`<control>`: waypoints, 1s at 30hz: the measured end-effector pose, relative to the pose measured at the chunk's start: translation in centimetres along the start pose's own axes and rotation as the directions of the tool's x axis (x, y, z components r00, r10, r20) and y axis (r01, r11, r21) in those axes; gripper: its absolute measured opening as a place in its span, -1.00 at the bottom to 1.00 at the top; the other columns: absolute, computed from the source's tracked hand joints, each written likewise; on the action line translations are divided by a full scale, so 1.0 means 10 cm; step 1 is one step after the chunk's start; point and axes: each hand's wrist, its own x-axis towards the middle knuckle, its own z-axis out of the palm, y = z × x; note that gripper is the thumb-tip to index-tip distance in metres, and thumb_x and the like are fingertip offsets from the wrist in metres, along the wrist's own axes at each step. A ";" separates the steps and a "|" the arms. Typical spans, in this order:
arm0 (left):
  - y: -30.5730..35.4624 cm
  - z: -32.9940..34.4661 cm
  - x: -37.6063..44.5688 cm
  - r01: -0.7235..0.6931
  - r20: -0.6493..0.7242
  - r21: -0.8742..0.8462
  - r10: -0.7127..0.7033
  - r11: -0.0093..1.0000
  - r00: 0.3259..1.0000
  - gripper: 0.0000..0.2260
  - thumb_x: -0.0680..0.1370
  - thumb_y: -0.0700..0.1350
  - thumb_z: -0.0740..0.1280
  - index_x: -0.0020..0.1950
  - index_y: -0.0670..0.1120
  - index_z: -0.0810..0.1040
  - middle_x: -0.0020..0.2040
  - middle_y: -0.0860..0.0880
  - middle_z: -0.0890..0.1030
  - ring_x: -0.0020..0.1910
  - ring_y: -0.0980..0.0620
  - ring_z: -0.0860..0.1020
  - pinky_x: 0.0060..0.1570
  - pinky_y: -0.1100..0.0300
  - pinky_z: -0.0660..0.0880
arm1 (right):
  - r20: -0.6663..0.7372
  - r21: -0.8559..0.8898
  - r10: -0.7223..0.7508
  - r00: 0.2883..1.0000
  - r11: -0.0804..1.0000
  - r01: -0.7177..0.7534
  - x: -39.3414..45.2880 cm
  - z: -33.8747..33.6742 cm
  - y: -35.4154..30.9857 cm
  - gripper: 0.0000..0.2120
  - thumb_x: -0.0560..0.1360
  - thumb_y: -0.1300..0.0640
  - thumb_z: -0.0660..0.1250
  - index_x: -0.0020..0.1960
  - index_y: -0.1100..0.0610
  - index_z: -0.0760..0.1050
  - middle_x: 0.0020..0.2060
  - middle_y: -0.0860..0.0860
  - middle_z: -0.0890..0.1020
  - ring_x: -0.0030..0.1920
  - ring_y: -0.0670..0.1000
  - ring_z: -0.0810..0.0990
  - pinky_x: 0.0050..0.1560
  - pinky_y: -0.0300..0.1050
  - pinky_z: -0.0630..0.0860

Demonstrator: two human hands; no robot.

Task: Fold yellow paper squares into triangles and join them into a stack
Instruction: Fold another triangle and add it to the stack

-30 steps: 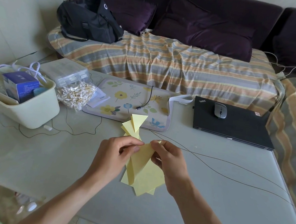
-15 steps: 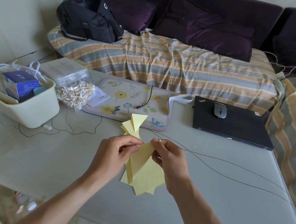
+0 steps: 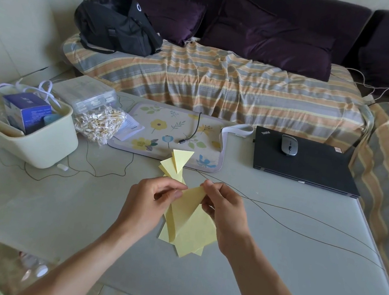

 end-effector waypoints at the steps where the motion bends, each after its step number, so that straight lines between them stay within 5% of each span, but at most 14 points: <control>1: 0.00 0.00 0.00 0.009 -0.001 -0.012 -0.009 1.000 1.000 -0.85 0.59 -0.18 0.42 0.02 0.06 0.73 -0.09 0.17 0.74 -0.02 0.20 0.70 0.07 0.18 0.58 | -0.002 0.004 -0.001 1.000 1.000 0.001 0.00 0.00 0.00 -0.77 0.58 0.08 0.41 -0.21 0.16 0.57 -0.34 0.02 0.56 -0.29 -0.03 0.49 -0.05 -0.11 0.52; 5: 0.01 0.01 0.00 0.012 0.010 -0.035 -0.012 0.999 1.000 -0.85 0.59 -0.17 0.43 0.01 0.07 0.73 -0.09 0.17 0.74 -0.02 0.20 0.70 0.06 0.18 0.57 | -0.008 0.029 0.024 1.000 0.999 -0.023 0.00 0.01 0.00 -0.77 0.59 0.08 0.40 -0.20 0.17 0.55 -0.31 0.04 0.57 -0.25 -0.02 0.51 -0.02 -0.11 0.54; 10: 0.00 -0.01 0.00 0.010 0.005 -0.054 -0.010 0.998 1.000 -0.85 0.60 -0.19 0.42 0.02 0.06 0.73 -0.10 0.15 0.75 -0.01 0.19 0.70 0.08 0.16 0.59 | 0.183 -0.097 0.107 0.977 0.991 -0.091 -0.06 0.01 0.00 -0.81 0.57 0.07 0.41 -0.04 0.21 0.62 -0.21 0.02 0.65 -0.17 -0.03 0.61 -0.05 -0.17 0.58; 14: 0.01 0.00 -0.01 0.017 0.014 -0.071 -0.016 0.997 1.000 -0.87 0.56 -0.12 0.47 0.02 0.12 0.71 -0.08 0.15 0.74 -0.14 0.24 0.65 -0.06 0.22 0.53 | 0.139 -0.116 0.068 0.988 0.992 -0.052 -0.05 0.03 0.02 -0.81 0.57 0.12 0.41 -0.03 0.27 0.64 -0.20 0.08 0.64 -0.14 0.02 0.62 0.08 -0.04 0.63; 16: 0.00 0.01 -0.01 0.001 0.002 -0.048 -0.001 0.999 1.000 -0.85 0.54 -0.10 0.49 0.01 0.16 0.69 -0.15 0.11 0.71 -0.31 0.13 0.52 -0.21 0.17 0.47 | 0.125 -0.082 0.054 0.991 0.996 -0.044 -0.03 0.02 0.02 -0.82 0.57 0.13 0.41 -0.02 0.26 0.65 -0.19 0.10 0.66 -0.14 0.02 0.63 0.13 0.00 0.62; 19: -0.01 0.00 0.00 -0.018 -0.014 -0.048 0.017 0.999 1.000 -0.84 0.54 -0.12 0.49 0.00 0.16 0.70 -0.21 0.02 0.69 -0.28 -0.15 0.49 -0.24 0.03 0.48 | 0.125 -0.067 0.045 0.991 0.997 -0.037 -0.03 0.02 0.03 -0.81 0.58 0.13 0.41 0.00 0.27 0.64 -0.19 0.08 0.68 -0.16 0.00 0.65 0.08 -0.06 0.62; 23: 0.00 0.00 0.00 -0.025 -0.020 -0.039 0.025 0.999 0.999 -0.83 0.54 -0.15 0.48 -0.02 0.14 0.71 -0.26 0.05 0.67 -0.37 0.06 0.40 -0.28 0.17 0.38 | 0.129 -0.061 0.036 0.991 0.998 -0.029 -0.03 0.03 0.04 -0.81 0.57 0.13 0.41 0.01 0.27 0.65 -0.18 0.08 0.69 -0.15 0.00 0.66 0.06 -0.09 0.63; 30: 0.01 -0.02 -0.01 -0.009 -0.030 -0.060 0.007 0.998 1.000 -0.84 0.55 -0.14 0.47 -0.01 0.13 0.73 -0.26 0.09 0.69 -0.29 0.00 0.59 -0.19 0.11 0.53 | 0.132 -0.051 0.030 0.991 0.998 -0.023 -0.03 0.03 0.03 -0.82 0.58 0.13 0.41 0.01 0.25 0.66 -0.11 0.16 0.72 -0.12 0.02 0.69 0.13 -0.03 0.65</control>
